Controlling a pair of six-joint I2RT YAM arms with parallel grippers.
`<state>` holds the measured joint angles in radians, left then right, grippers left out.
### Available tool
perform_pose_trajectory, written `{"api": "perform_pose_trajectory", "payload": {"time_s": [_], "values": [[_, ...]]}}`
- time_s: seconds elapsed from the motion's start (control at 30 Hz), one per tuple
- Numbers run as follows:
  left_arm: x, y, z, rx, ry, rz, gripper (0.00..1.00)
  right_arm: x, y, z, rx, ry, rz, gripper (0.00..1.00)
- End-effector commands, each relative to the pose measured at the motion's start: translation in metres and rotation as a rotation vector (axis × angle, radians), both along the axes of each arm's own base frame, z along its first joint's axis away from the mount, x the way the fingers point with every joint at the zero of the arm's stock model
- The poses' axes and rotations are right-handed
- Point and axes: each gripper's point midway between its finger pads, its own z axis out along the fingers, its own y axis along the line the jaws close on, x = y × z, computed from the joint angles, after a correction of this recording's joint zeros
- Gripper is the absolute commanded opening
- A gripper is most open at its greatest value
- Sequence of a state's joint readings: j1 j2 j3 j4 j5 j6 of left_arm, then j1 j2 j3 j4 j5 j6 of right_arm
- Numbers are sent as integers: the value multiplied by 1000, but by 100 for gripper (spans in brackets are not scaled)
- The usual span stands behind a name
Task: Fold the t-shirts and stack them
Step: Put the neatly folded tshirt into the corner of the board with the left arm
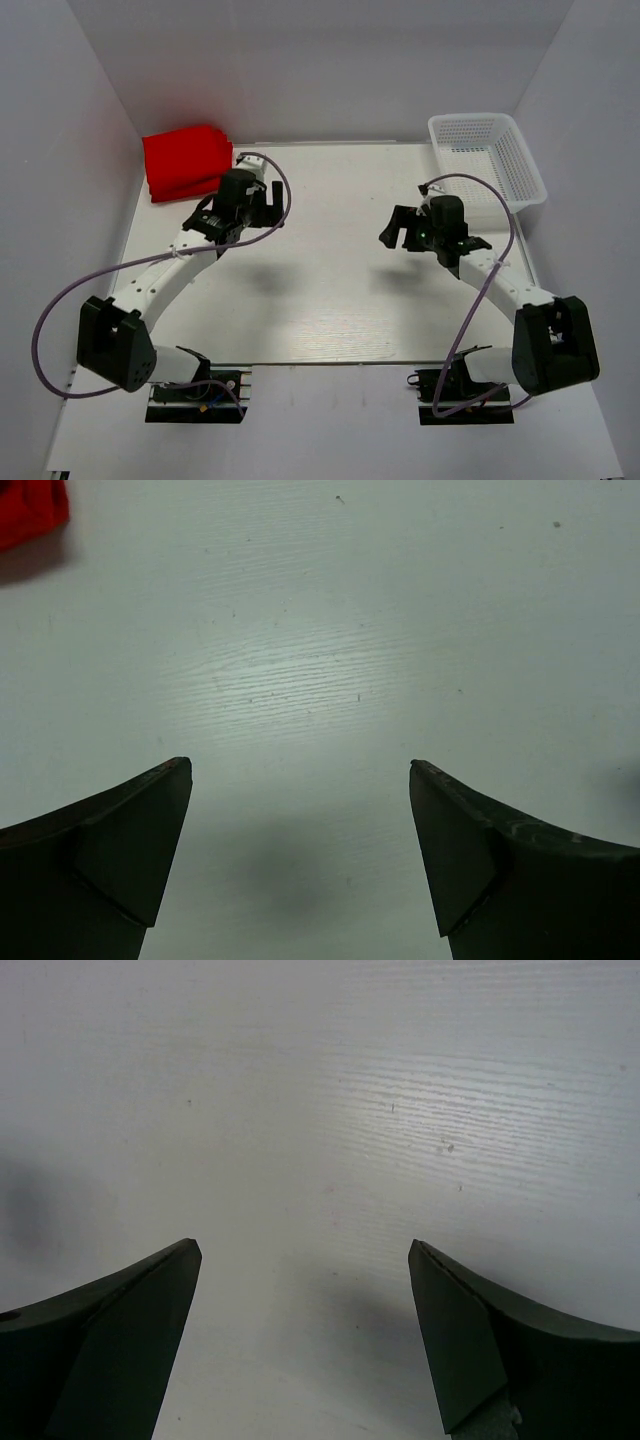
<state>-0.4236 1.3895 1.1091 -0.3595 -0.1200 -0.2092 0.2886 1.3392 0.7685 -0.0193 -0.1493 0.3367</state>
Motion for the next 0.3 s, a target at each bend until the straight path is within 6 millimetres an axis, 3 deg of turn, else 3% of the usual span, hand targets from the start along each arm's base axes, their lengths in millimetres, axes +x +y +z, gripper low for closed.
{"api": "perform_pose_trajectory", "payload": {"time_s": [0.0, 0.1, 0.27], "values": [[-12, 18, 5, 24, -19, 149, 100, -7, 3, 14, 46, -62, 13, 90], [-20, 13, 4, 37, -11, 144, 100, -9, 1, 23, 58, -88, -3, 90], [-24, 12, 12, 50, -31, 141, 100, -13, -3, 16, 41, -85, -12, 90]]}}
